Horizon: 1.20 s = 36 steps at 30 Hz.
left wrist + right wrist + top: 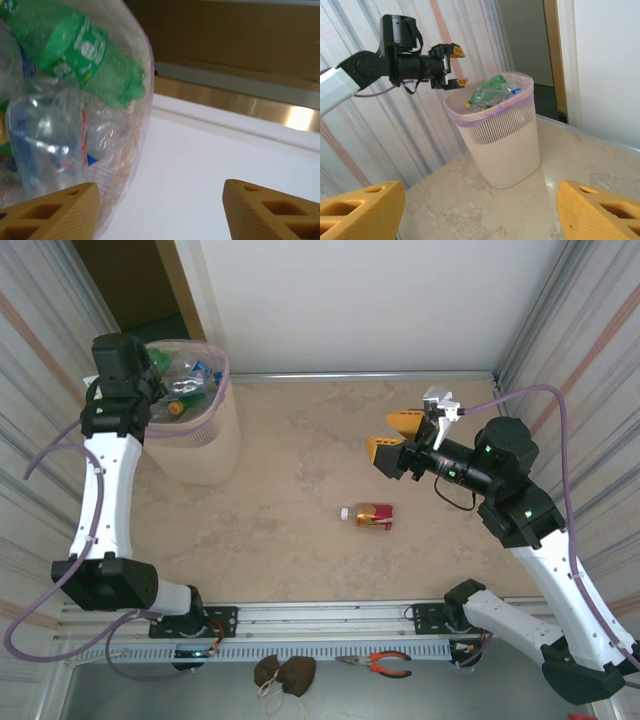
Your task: Put the plastic bottles in the bin
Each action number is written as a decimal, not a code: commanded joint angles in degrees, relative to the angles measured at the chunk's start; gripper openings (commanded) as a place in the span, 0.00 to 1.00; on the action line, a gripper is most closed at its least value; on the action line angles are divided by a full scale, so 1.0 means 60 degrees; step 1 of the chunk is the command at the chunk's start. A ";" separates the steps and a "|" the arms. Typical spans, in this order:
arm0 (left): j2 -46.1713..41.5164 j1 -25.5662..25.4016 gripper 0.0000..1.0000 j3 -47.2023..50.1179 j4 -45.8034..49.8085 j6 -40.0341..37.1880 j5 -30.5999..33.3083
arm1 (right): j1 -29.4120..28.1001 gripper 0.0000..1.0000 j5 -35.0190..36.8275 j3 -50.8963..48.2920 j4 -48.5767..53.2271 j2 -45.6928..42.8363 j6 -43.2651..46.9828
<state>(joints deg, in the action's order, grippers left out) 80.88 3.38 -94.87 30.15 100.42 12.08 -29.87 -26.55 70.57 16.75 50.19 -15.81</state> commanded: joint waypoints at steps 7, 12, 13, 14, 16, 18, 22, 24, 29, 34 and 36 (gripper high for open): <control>0.0736 0.0668 0.54 0.0187 -0.1531 -0.1169 -0.2311 | 0.0060 0.77 0.0471 -0.0239 0.0198 0.0219 0.0327; 0.0742 0.0667 0.54 0.0153 -0.2018 -0.2132 -0.2885 | 0.0068 0.77 0.1233 -0.0252 0.1445 0.0880 0.1080; 0.0677 0.0665 0.54 0.0185 -0.2088 -0.2395 -0.2917 | 0.0056 0.78 0.1284 -0.0223 0.1823 0.1020 0.1429; 0.0589 0.0668 0.54 0.0220 -0.2110 -0.2660 -0.2972 | 0.0056 0.79 0.1339 -0.0190 0.2206 0.1401 0.1801; 0.0344 0.0678 0.55 0.0417 -0.2380 -0.3112 -0.3103 | 0.0071 0.79 0.1521 -0.0132 0.2812 0.1796 0.2515; 0.0121 0.0679 0.55 0.0562 -0.2597 -0.3667 -0.3276 | 0.0081 0.80 0.1795 -0.0061 0.3430 0.2264 0.3216; -0.0345 0.0669 0.56 0.0716 -0.2633 -0.5040 -0.3874 | 0.0084 0.79 0.2384 0.0032 0.4438 0.3302 0.4426; -0.0648 0.0587 0.56 0.0977 -0.2527 -0.5465 -0.3931 | 0.0072 0.78 0.2579 0.0127 0.4918 0.3887 0.4864; -0.1462 0.0463 0.57 0.1952 -0.2791 -0.6410 -0.4528 | -0.0361 0.75 0.3397 0.0461 0.5671 0.5388 0.5618; -0.2773 0.0318 0.57 0.3488 -0.3122 -0.6991 -0.4741 | -0.1427 0.74 0.4365 0.0992 0.6133 0.6993 0.6054; -0.3341 0.0273 0.57 0.4142 -0.3153 -0.7216 -0.4763 | -0.1769 0.73 0.4578 0.1242 0.6304 0.7620 0.6132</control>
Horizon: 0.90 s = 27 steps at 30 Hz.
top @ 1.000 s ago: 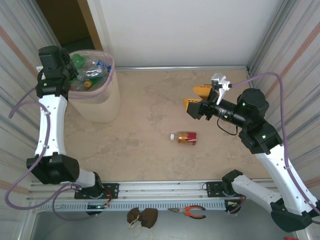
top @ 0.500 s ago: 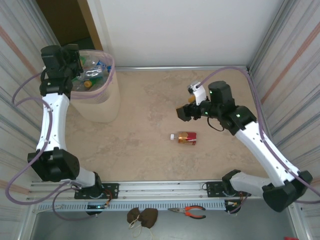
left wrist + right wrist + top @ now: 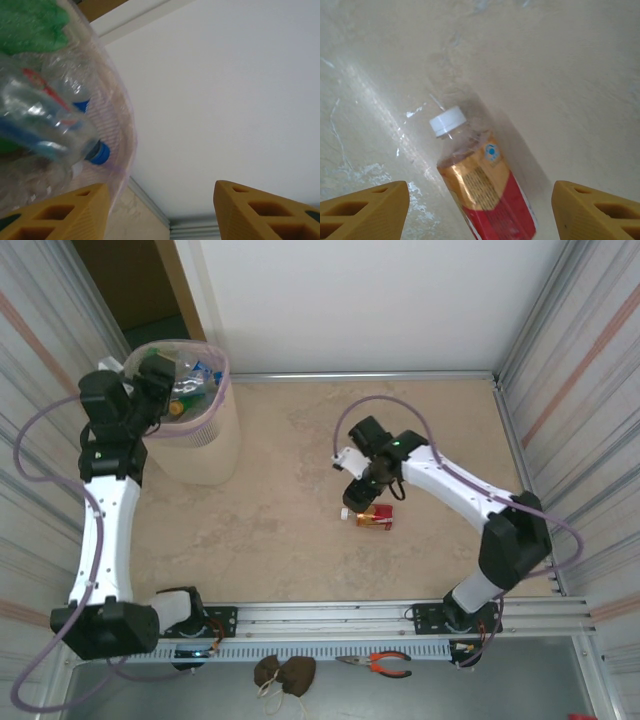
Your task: Put the plastic bottles in the bin
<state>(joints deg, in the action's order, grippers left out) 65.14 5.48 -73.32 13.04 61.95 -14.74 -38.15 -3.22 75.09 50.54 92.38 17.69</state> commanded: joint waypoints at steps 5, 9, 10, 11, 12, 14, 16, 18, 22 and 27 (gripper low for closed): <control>-0.1975 -0.0092 0.57 0.1939 -0.0261 -0.1178 -0.0491 | -0.1177 0.72 0.1496 0.1412 0.1261 0.2185 0.0857; -0.2843 -0.0074 0.57 0.2826 -0.0375 -0.1129 -0.0452 | -0.1580 0.70 0.1853 0.1996 0.1784 0.3287 0.1173; -0.3029 -0.0057 0.57 0.2965 -0.0411 -0.1148 -0.0490 | -0.1616 0.69 0.1947 0.2151 0.1902 0.3524 0.1198; -0.3158 -0.0062 0.57 0.3070 -0.0480 -0.1143 -0.0545 | -0.1649 0.68 0.2028 0.2253 0.1982 0.3711 0.1195; -0.3287 -0.0051 0.57 0.3180 -0.0566 -0.1124 -0.0622 | -0.1667 0.67 0.2106 0.2330 0.2044 0.3896 0.1197; -0.3456 -0.0072 0.57 0.3282 -0.0626 -0.1059 -0.0719 | -0.1701 0.66 0.2190 0.2458 0.2088 0.4165 0.1224; -0.3545 -0.0064 0.57 0.3341 -0.0535 -0.0922 -0.0740 | -0.1726 0.65 0.2244 0.2536 0.2055 0.4360 0.1240; -0.3569 -0.0059 0.56 0.3432 -0.0654 -0.0682 -0.0743 | -0.1742 0.64 0.2209 0.2533 0.2010 0.4506 0.1270; -0.3423 -0.0070 0.55 0.3435 -0.1035 -0.0458 -0.1052 | -0.1758 0.61 0.2227 0.2449 0.1973 0.4741 0.1356; -0.3235 -0.0077 0.56 0.3409 -0.1145 -0.0164 -0.1284 | -0.1769 0.53 0.2178 0.2452 0.2048 0.4845 0.1347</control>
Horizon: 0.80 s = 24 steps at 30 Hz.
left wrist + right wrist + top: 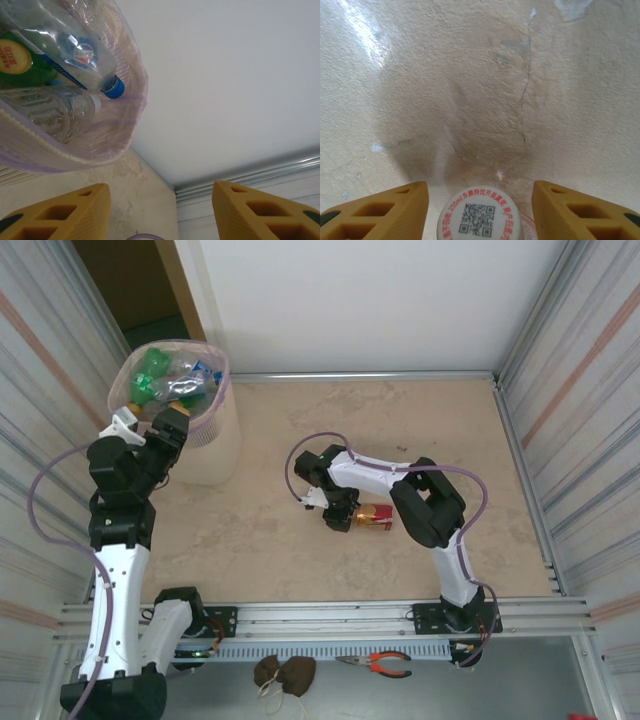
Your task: Put the plastic bottles in the bin
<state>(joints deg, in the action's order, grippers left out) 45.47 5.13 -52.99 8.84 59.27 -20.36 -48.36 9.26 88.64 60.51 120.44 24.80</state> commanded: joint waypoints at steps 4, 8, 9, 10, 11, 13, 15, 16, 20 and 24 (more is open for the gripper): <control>0.0138 -0.0019 0.55 0.0071 -0.0504 0.0296 -0.0557 | -0.0108 0.47 0.0069 0.0197 0.0345 0.0100 0.0130; 0.0142 -0.0001 0.54 0.0209 -0.1013 0.0067 -0.0950 | -0.0116 0.43 0.0098 0.0281 0.0399 0.0049 0.0015; 0.0163 -0.0005 0.54 0.0255 -0.1298 -0.0020 -0.1165 | -0.0116 0.42 0.0105 0.0307 0.0417 0.0004 -0.0016; 0.0194 -0.0005 0.55 0.0298 -0.1573 -0.0113 -0.1359 | -0.0122 0.40 0.0112 0.0314 0.0431 -0.0018 -0.0031; 0.0224 -0.0007 0.57 0.0343 -0.1867 -0.0188 -0.1591 | -0.0113 0.38 0.0113 0.0314 0.0432 -0.0093 -0.0059; 0.0298 -0.0013 0.60 0.0365 -0.2247 -0.0356 -0.1917 | -0.0079 0.36 0.0063 0.0345 0.0433 -0.0248 -0.0153; 0.0373 -0.0012 0.63 0.0358 -0.2453 -0.0533 -0.2161 | -0.0019 0.35 -0.0209 0.0387 0.0424 -0.0511 -0.0280; 0.0388 -0.0019 0.65 0.0365 -0.2557 -0.0645 -0.2250 | 0.0028 0.35 -0.0371 0.0417 0.0391 -0.0646 -0.0355; 0.0421 -0.0152 0.68 0.0409 -0.2962 -0.1335 -0.2513 | 0.0254 0.35 -0.1364 0.0551 0.0267 -0.1336 -0.0782; 0.0447 -0.0479 0.67 0.0296 -0.2973 -0.2316 -0.2583 | 0.0455 0.35 -0.2323 0.0665 0.0084 -0.2115 -0.1325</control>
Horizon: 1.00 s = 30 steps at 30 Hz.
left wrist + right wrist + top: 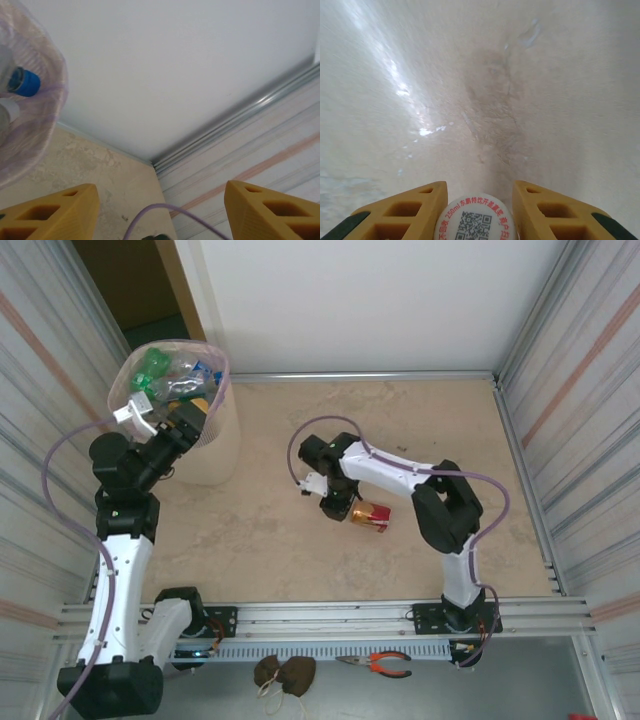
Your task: Put the plastic bottles in the bin
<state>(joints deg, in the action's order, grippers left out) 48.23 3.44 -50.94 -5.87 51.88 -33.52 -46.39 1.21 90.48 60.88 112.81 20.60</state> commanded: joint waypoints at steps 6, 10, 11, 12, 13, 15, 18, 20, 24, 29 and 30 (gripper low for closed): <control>0.0230 -0.0806 0.62 -0.0129 -0.1303 -0.1928 -0.0711 | 0.0588 0.36 -0.2556 0.0433 -0.0629 -0.2256 -0.1468; 0.0579 -0.1336 0.60 -0.0424 -0.1610 -0.2542 -0.1136 | 0.0962 0.36 -0.3816 0.0255 -0.1501 -0.3371 -0.2049; 0.0666 -0.1477 0.60 -0.0530 -0.1675 -0.2714 -0.1254 | 0.1059 0.36 -0.4160 0.0142 -0.1804 -0.3684 -0.2203; 0.0736 -0.1607 0.60 -0.0593 -0.1741 -0.2860 -0.1345 | 0.1140 0.36 -0.4460 -0.0003 -0.2185 -0.3973 -0.2387; 0.0792 -0.1751 0.60 -0.0680 -0.1774 -0.2998 -0.1414 | 0.1241 0.36 -0.4787 -0.0197 -0.2606 -0.4310 -0.2575; 0.0929 -0.1989 0.60 -0.0815 -0.1859 -0.3300 -0.1664 | 0.1431 0.36 -0.5339 -0.0566 -0.3429 -0.4938 -0.3041; 0.1113 -0.2371 0.59 -0.1025 -0.2087 -0.3732 -0.2108 | 0.1903 0.36 -0.6264 -0.0967 -0.4482 -0.5680 -0.3880; 0.1215 -0.2741 0.59 -0.1159 -0.2157 -0.4232 -0.2338 | 0.2167 0.34 -0.6726 -0.1218 -0.5140 -0.6210 -0.4303; 0.1419 -0.3486 0.63 -0.1577 -0.1809 -0.5243 -0.2659 | 0.2411 0.33 -0.7457 -0.1643 -0.6094 -0.7000 -0.4458; 0.1804 -0.4525 0.66 -0.2269 -0.0929 -0.6464 -0.3021 | 0.2491 0.34 -0.8102 -0.1794 -0.6819 -0.7497 -0.4636; 0.1846 -0.4784 0.66 -0.2379 -0.0622 -0.6841 -0.2973 | 0.2491 0.33 -0.8134 -0.1881 -0.7098 -0.7608 -0.4708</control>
<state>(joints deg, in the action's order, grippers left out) 59.02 -22.74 -62.39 -13.08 18.79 -48.90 -31.77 -43.22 80.09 24.34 69.38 -5.26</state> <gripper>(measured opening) 0.662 0.337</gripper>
